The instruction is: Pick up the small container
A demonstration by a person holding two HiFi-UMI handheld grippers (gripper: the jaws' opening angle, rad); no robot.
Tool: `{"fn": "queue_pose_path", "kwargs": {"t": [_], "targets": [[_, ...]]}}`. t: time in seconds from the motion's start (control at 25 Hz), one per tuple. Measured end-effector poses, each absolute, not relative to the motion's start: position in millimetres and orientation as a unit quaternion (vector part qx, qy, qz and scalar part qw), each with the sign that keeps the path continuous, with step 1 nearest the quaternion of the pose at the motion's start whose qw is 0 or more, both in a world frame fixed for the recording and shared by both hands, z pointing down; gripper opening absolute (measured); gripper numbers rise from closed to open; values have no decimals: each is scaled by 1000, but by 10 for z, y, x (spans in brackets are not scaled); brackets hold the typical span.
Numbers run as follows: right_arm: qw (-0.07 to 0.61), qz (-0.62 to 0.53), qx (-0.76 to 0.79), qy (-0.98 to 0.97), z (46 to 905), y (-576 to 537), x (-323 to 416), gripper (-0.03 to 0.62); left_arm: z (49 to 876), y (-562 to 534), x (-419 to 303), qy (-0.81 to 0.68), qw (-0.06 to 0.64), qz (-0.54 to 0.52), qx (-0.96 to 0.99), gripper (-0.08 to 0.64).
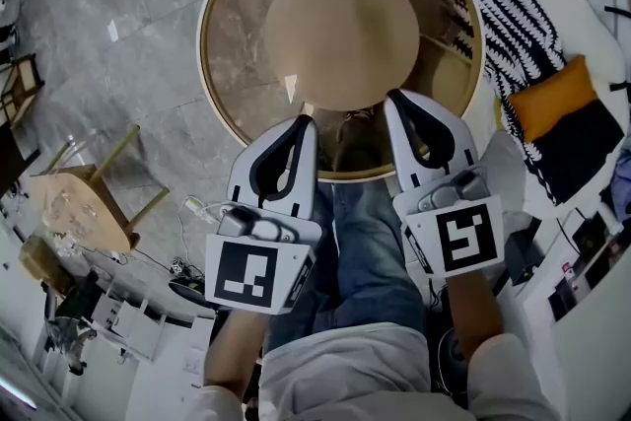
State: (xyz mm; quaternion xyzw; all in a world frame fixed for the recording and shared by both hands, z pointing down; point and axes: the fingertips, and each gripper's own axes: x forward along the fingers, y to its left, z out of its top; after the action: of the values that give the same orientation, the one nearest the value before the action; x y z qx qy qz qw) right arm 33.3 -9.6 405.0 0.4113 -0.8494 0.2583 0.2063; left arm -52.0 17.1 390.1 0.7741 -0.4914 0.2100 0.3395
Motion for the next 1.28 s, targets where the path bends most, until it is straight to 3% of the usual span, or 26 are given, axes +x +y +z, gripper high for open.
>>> {"fn": "queue_pose_path", "kwargs": {"t": [1.28], "targets": [[220,240,422,-846,5034,-906,26,51,4420,-73,-536,-484,350,224,770,17]]}}
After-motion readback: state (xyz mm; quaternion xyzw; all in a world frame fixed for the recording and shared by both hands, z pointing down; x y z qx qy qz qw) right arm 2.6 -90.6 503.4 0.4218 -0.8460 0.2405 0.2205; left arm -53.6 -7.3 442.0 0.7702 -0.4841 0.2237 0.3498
